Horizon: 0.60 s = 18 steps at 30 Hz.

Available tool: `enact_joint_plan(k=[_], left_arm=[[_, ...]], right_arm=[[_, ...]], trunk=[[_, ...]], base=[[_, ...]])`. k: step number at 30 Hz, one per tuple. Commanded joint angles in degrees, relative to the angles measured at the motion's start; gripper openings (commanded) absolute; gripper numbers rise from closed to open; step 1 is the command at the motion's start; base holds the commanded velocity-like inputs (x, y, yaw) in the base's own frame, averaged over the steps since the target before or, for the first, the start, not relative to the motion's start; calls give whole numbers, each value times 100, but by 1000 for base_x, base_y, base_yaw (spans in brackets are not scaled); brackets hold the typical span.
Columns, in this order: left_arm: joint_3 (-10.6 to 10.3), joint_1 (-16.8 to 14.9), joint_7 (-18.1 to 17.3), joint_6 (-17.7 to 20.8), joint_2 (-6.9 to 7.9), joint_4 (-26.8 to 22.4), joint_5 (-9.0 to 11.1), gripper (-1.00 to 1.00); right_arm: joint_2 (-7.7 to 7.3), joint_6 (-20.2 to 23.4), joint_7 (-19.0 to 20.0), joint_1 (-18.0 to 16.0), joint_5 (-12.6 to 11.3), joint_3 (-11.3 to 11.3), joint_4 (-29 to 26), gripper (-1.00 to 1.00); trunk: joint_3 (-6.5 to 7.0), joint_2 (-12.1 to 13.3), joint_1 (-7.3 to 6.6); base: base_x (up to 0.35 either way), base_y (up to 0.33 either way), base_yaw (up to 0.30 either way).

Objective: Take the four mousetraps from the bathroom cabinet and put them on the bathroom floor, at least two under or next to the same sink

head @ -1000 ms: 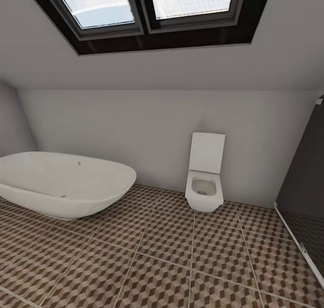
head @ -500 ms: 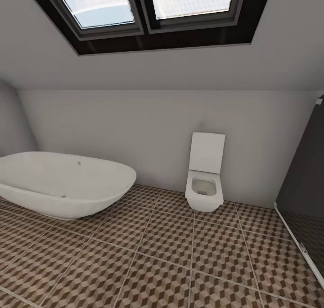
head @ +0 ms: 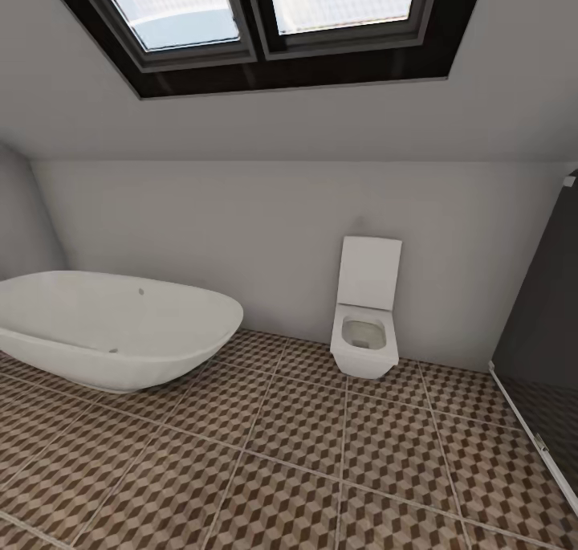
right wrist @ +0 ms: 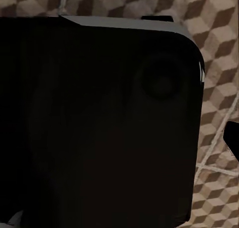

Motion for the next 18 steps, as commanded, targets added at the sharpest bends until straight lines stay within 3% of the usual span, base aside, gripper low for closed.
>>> enact_joint_plan(k=[1,8,10,11,15,18], left_arm=[[9,1,-3,-2,-3,-9,4,100],[13,1,-4,-8,-5,-233,1,100],[15,1,-2,-8,33,-534,-1,100],[18,1,11,-9,81,-935,-2,100],[26,1,29,10,172,-1639,-3,100],[35,-4,51,70,231,-2297,-2,100]], right_arm=[[1,-140,-1,1,-2,0,-44,100],[-23,-983,-1,1,6,9,-195,100],[-35,-1307,-1,1,15,11,-293,100],[-41,-1599,-3,1,26,16,-526,100],[-58,-1848,-6,1,31,13,-974,100],[-74,-1840,-125,-2,39,5,-1759,100]], trunk=[[-4,-2,0],[-4,-2,0],[-4,-2,0],[-4,-2,0],[-4,-2,0],[-4,-2,0]], base=[[0,0,0],[0,0,0],[0,0,0],[0,0,0],[0,0,0],[0,0,0]])
